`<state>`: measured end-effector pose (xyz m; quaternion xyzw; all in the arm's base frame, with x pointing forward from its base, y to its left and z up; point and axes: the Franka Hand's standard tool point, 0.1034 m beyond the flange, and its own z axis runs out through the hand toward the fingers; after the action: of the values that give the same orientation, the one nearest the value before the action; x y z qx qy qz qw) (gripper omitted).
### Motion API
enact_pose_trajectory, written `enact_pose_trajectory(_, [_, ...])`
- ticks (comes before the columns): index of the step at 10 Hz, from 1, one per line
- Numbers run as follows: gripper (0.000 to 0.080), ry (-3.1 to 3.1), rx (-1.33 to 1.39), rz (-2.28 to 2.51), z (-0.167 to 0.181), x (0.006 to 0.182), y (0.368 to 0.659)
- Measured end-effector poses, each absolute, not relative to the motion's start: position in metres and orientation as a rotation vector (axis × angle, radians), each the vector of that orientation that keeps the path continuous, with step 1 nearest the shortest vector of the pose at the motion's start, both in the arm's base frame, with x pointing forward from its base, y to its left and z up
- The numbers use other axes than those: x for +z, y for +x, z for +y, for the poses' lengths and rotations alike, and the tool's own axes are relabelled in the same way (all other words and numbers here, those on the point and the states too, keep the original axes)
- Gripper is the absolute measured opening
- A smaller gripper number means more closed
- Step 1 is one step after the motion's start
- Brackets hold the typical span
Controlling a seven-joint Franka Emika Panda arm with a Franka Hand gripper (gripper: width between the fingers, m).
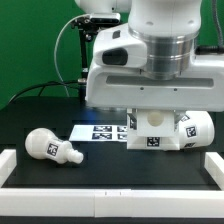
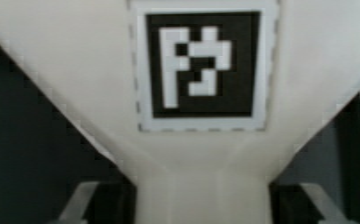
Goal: Assemble lamp
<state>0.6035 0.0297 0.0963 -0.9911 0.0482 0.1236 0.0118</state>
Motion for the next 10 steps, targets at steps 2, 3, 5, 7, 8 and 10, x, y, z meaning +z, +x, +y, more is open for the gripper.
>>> enact_pose_trajectory(2, [0.0353, -3.101, -0.053, 0.127, 0.043, 0.099, 0.626])
enact_pose_trajectory(3, [0.0353, -3.084, -0.248, 0.136, 0.052, 0.095, 0.634])
enact_pose_trajectory(5, [0.0353, -3.058, -0.44, 0.119, 0.059, 0.088, 0.631])
enact_pose_trajectory(7, [0.0353, -3.011, -0.654, 0.111, 0.061, 0.09, 0.637])
enact_pose_trajectory(8, [0.0353, -2.977, -0.778, 0.101, 0.064, 0.086, 0.634])
enact_pose_trajectory(10, [0.0353, -2.943, -0.919, 0.117, 0.079, 0.064, 0.624])
